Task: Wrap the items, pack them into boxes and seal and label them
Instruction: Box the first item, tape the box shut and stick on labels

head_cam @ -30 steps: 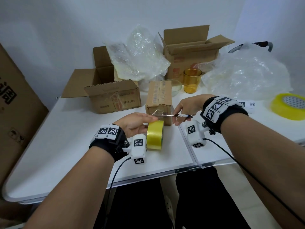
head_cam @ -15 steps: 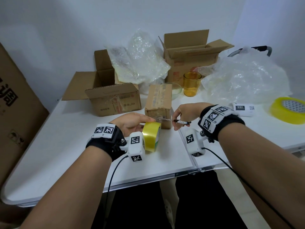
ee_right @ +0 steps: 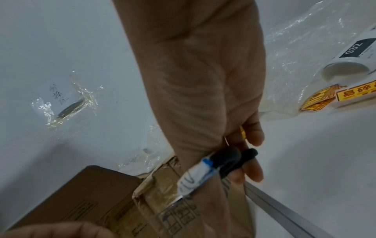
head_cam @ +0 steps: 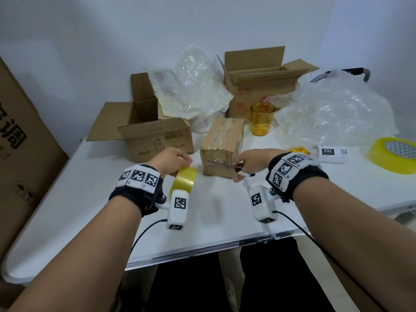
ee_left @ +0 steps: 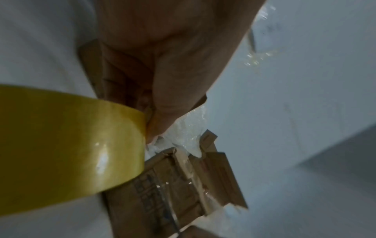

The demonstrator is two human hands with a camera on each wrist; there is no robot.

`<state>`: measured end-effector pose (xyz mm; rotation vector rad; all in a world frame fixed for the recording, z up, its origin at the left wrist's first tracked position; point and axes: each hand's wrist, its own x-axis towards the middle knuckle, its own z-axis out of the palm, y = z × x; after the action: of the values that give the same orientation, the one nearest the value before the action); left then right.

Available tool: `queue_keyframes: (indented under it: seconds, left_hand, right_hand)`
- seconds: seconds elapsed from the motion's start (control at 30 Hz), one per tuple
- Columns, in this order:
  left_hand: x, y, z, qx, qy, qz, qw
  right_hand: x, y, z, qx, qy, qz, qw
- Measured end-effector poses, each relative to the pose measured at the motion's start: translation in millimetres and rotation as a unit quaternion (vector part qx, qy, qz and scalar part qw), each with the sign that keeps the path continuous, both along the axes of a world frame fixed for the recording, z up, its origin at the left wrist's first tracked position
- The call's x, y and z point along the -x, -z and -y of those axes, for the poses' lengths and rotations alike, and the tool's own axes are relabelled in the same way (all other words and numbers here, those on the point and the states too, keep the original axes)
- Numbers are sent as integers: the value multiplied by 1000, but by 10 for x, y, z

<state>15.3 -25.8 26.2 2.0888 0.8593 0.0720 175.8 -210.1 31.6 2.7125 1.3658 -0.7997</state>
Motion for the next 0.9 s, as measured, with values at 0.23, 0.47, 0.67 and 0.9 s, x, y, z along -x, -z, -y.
queue_keyframes:
  seconds: [0.23, 0.47, 0.67, 0.9]
  left_hand:
    - [-24, 221, -62, -364, 73, -142, 918]
    - [-94, 377, -67, -392, 79, -144, 905]
    - [-269, 242, 76, -476, 125, 102, 864]
    - [-476, 245, 121, -331, 299, 63, 893]
  right_hand:
    - [43, 69, 19, -2, -57, 82, 995]
    - [-32, 241, 76, -2, -61, 116, 991]
    - [-20, 321, 80, -31, -75, 147, 986]
    - [-51, 440, 294, 26, -91, 153, 984]
